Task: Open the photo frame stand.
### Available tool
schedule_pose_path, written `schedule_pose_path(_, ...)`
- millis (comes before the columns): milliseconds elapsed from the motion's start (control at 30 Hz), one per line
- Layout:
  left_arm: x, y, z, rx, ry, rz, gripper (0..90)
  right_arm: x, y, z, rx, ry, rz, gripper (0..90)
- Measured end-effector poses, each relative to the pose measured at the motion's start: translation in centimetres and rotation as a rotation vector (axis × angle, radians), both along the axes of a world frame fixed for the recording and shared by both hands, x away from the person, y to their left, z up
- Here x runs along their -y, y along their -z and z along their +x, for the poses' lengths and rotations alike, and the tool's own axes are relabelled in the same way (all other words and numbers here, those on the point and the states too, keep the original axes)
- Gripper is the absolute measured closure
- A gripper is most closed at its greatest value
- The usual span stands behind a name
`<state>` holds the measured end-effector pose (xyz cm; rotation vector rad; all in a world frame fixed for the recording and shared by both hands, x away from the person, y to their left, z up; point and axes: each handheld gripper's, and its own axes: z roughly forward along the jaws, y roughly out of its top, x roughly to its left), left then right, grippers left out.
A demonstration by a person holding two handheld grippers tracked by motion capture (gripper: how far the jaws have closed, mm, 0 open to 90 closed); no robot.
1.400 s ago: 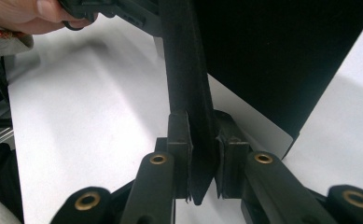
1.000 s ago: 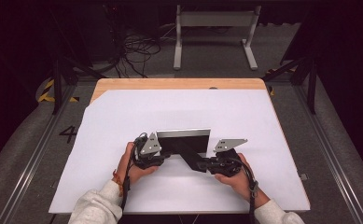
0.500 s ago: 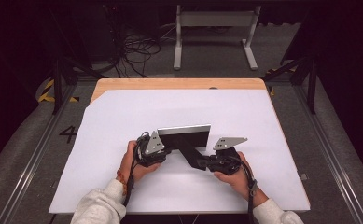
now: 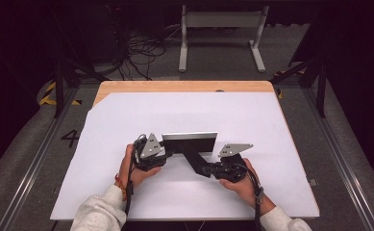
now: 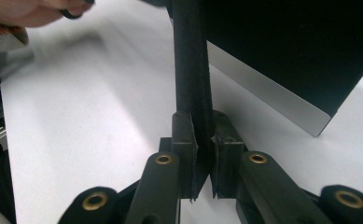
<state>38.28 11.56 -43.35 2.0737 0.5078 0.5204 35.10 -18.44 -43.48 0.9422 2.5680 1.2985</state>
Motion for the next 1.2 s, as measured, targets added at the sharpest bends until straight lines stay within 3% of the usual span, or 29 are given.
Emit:
schedule_pose_path(100,-0.4,-0.3,-0.3,-0.008,0.024,-0.032,60.1,-0.1,0.2,-0.2,0.006,-0.004,-0.020,82.4)
schedule_pose_path(233,0.0,0.0,-0.5,-0.020,0.060,-0.007,58.9,-0.2,0.2,-0.4,0.006,-0.007,-0.028,82.7)
schedule_pose_path(600,0.7,1.3,0.1,-0.065,0.066,0.016,57.5,0.0,0.6,-0.8,-0.008,-0.014,-0.038,83.3)
schedule_pose_path(867,1.1,1.7,-0.1,-0.039,0.039,0.063,66.2,0.2,0.5,-1.2,-0.006,-0.021,-0.030,84.8)
schedule_pose_path(1200,1.5,1.7,-0.3,0.007,0.022,0.093,65.9,0.2,0.4,-1.4,0.017,-0.013,-0.045,84.9)
